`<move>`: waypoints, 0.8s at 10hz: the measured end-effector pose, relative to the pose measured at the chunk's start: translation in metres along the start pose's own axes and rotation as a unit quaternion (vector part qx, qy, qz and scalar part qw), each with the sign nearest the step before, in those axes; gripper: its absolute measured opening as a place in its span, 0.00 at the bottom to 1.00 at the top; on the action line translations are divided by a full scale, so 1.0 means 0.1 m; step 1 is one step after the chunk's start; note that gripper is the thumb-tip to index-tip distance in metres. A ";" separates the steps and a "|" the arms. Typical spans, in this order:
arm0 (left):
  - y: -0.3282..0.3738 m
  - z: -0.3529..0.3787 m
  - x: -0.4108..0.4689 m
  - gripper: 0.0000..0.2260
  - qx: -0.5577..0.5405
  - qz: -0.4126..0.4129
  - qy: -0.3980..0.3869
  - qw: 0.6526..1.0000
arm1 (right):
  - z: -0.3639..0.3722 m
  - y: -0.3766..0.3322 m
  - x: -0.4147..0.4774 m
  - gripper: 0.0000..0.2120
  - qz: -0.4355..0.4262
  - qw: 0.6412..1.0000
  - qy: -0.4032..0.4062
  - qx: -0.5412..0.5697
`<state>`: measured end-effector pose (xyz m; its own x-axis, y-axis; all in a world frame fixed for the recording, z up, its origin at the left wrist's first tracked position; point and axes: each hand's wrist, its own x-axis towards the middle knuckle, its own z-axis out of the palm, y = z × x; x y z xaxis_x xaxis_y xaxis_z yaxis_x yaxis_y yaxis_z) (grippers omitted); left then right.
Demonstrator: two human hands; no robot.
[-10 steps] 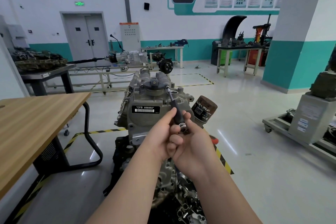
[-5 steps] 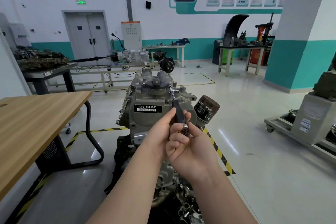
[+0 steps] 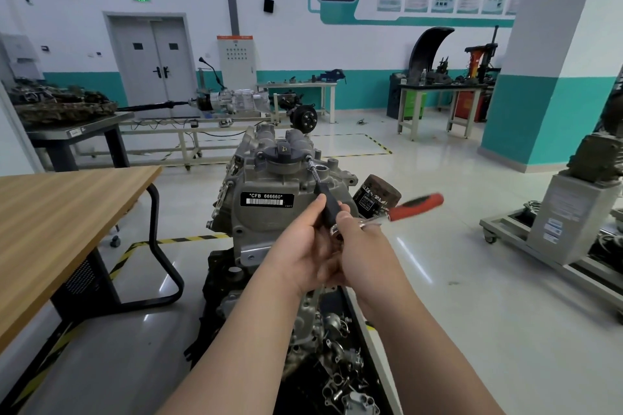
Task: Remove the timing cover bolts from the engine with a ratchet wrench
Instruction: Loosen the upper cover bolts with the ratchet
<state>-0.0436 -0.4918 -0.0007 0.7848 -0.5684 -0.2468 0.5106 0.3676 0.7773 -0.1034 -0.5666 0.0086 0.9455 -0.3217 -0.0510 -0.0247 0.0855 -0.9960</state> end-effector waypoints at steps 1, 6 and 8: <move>0.00 0.03 0.02 0.15 -0.029 0.006 -0.001 1.000 | -0.09 -0.09 -0.05 0.18 -0.077 0.985 0.042 -0.152; 0.05 0.00 -0.05 0.22 -0.053 0.024 -0.017 0.998 | -0.03 -0.13 -0.03 0.12 -0.237 0.856 0.026 -0.458; 0.03 -0.02 -0.03 0.18 -0.065 0.070 -0.012 0.995 | 0.06 0.02 0.05 0.13 -0.065 0.998 0.004 0.001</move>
<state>-0.0439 -0.4872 0.0015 0.8429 -0.5230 -0.1263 0.4399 0.5348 0.7214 -0.0966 -0.5623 0.0073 0.9382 -0.3371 0.0782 0.0989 0.0447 -0.9941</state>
